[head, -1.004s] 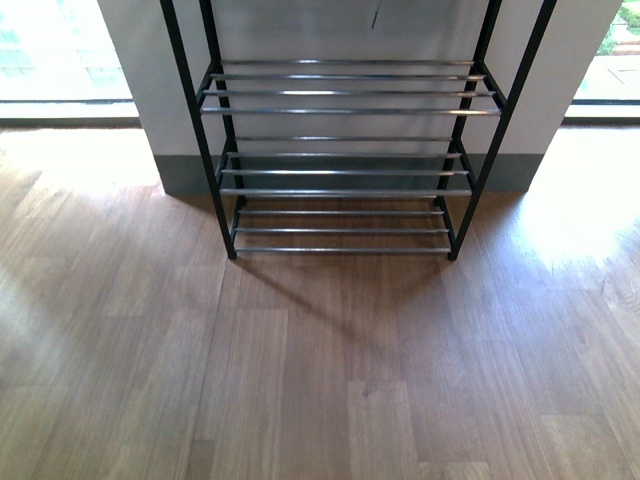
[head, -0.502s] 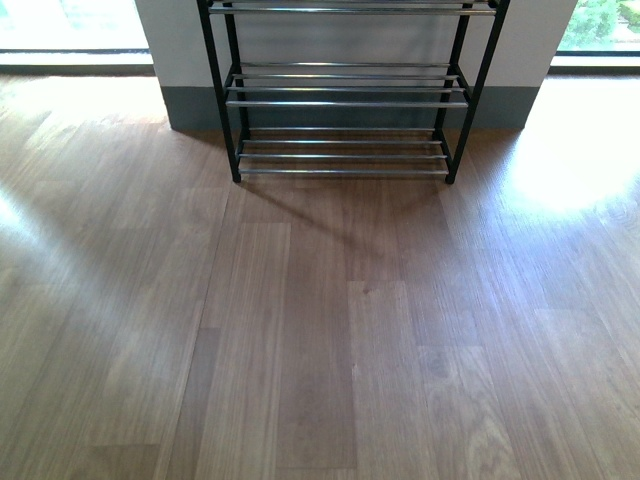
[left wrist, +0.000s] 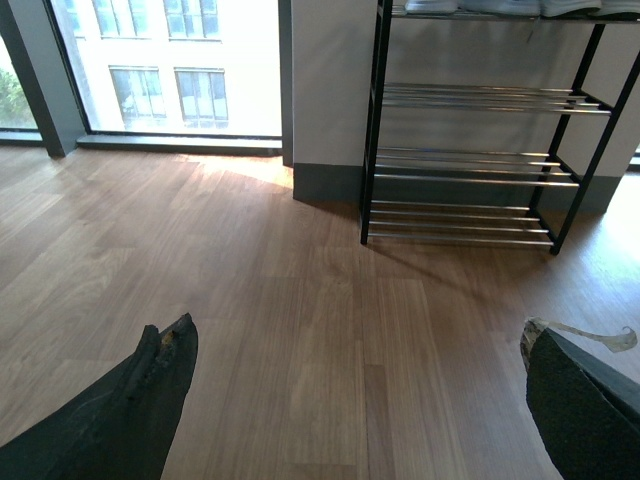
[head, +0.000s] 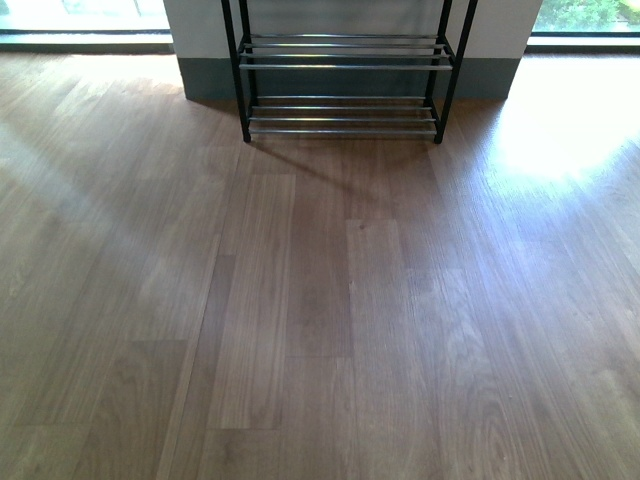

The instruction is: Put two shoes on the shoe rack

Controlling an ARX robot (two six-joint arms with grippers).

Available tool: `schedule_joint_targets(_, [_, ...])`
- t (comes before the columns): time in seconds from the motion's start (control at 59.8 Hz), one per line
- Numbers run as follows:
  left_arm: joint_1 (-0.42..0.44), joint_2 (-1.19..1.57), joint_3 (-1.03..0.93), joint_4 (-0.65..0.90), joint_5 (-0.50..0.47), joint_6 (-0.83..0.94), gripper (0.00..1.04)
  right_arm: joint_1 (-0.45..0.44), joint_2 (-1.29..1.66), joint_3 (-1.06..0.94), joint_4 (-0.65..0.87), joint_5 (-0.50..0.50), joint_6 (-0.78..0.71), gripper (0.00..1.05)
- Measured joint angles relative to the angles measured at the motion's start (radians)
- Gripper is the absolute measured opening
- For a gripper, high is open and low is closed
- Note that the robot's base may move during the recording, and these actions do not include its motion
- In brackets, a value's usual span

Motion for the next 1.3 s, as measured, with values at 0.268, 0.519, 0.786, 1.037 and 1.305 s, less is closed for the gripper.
schedule_joint_targets(0.268, [0.0,0.0,0.0,0.0,0.0,0.0,0.95,0.0,0.0,0.0,0.0,-0.002,0.0,0.96])
schedule_joint_targets(0.519, [0.0,0.0,0.0,0.0,0.0,0.0,0.95,0.0,0.0,0.0,0.0,-0.001,0.0,0.96])
schedule_joint_targets(0.786, [0.0,0.0,0.0,0.0,-0.002,0.0,0.95,0.0,-0.001,0.0,0.0,-0.002,0.0,0.96])
schedule_joint_targets(1.037, [0.0,0.0,0.0,0.0,0.0,0.0,0.95,0.0,0.0,0.0,0.0,-0.002,0.0,0.96])
schedule_joint_targets(1.305, [0.0,0.0,0.0,0.0,0.0,0.0,0.95,0.0,0.0,0.0,0.0,-0.002,0.0,0.96])
